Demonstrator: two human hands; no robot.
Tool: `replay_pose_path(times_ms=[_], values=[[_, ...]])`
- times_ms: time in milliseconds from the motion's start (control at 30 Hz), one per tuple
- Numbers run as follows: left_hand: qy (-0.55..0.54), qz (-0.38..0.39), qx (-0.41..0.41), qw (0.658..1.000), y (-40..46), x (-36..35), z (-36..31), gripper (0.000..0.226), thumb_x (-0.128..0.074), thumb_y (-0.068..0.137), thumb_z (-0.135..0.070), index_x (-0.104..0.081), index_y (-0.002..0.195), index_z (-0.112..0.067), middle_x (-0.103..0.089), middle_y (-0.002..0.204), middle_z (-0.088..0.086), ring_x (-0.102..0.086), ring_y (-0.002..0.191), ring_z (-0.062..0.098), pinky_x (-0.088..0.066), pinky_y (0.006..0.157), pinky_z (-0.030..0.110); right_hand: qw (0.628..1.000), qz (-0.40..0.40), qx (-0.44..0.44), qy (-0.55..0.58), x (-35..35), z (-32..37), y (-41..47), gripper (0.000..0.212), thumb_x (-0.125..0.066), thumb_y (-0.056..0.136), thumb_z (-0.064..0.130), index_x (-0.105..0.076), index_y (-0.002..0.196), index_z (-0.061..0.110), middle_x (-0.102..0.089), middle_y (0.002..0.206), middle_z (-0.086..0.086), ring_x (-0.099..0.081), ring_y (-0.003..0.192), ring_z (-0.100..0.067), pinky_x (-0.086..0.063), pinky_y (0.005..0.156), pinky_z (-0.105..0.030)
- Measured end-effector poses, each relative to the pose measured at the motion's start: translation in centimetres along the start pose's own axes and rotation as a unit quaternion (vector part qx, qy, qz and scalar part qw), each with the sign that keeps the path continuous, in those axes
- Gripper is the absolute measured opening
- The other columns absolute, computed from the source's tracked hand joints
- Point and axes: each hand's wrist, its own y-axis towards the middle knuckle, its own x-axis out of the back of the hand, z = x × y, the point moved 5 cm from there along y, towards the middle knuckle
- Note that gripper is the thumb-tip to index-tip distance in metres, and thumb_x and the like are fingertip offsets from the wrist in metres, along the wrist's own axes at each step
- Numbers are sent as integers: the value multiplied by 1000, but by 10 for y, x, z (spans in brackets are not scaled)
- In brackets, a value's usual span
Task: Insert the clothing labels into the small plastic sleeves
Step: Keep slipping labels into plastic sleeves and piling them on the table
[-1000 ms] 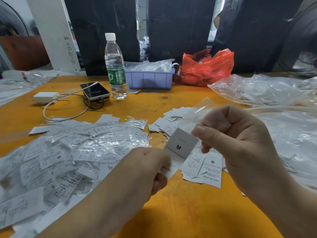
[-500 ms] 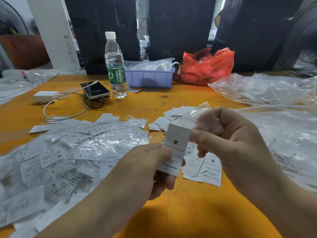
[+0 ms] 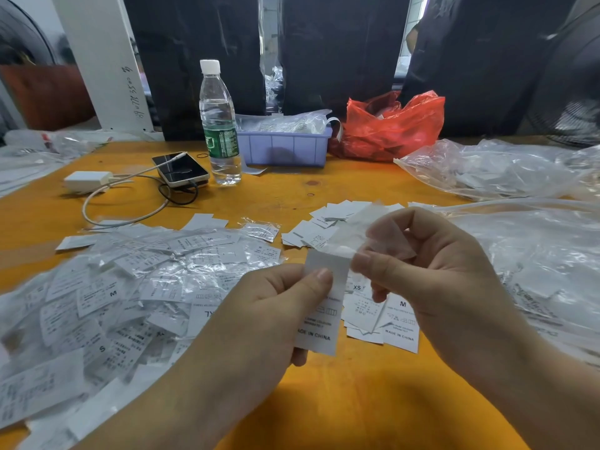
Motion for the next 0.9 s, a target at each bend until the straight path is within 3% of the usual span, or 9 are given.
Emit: replay_pose_path(times_ms=[200, 300, 467, 633, 733, 900], values=[[-19, -26, -7, 999, 0, 2, -3, 30, -57, 67, -54, -74, 68, -30, -52, 45, -8, -44, 36, 8, -33, 37, 15, 997, -25, -27, 68, 5, 3, 2, 32, -79, 56, 25, -63, 83, 14, -68, 70, -11, -54, 52, -15, -47, 51, -21], [-35, -22, -12, 999, 0, 1, -4, 22, -72, 71, -52, -75, 69, -30, -52, 46, -9, -43, 37, 7, -33, 38, 14, 997, -21, -32, 70, 4, 1, 2, 33, -78, 57, 25, -62, 83, 14, -68, 70, -11, -53, 53, -15, -47, 51, -22], [-43, -9, -31, 999, -2, -2, -7, 27, -57, 75, -50, -76, 73, -32, -54, 49, -10, -44, 41, 4, -35, 40, 14, 998, -15, -20, 53, 3, 2, 1, 28, -77, 61, 25, -62, 81, 13, -66, 72, -16, -53, 53, -15, -47, 52, -21], [-27, -23, -40, 999, -4, -1, -10, 19, -68, 74, -56, -76, 75, -39, -56, 49, -13, -48, 43, 0, -39, 43, 13, 999, -19, -17, 29, 4, 4, 0, 26, -76, 63, 24, -62, 80, 12, -64, 74, -21, -54, 54, -16, -47, 52, -21], [-17, -44, -49, 998, -6, 0, -12, 27, -54, 68, -57, -75, 77, -42, -54, 48, -14, -48, 44, -1, -41, 44, 12, 1000, -14, -9, 21, 1, 6, -2, 26, -76, 64, 21, -61, 81, 9, -65, 71, -15, -56, 54, -14, -47, 51, -22], [3, -53, -58, 997, -6, 1, -12, 26, -53, 73, -55, -75, 80, -43, -53, 48, -14, -46, 44, 0, -41, 44, 12, 1000, -13, 4, 16, -3, 7, -4, 22, -74, 68, 14, -60, 82, 5, -64, 66, -5, -57, 54, -12, -48, 51, -23]])
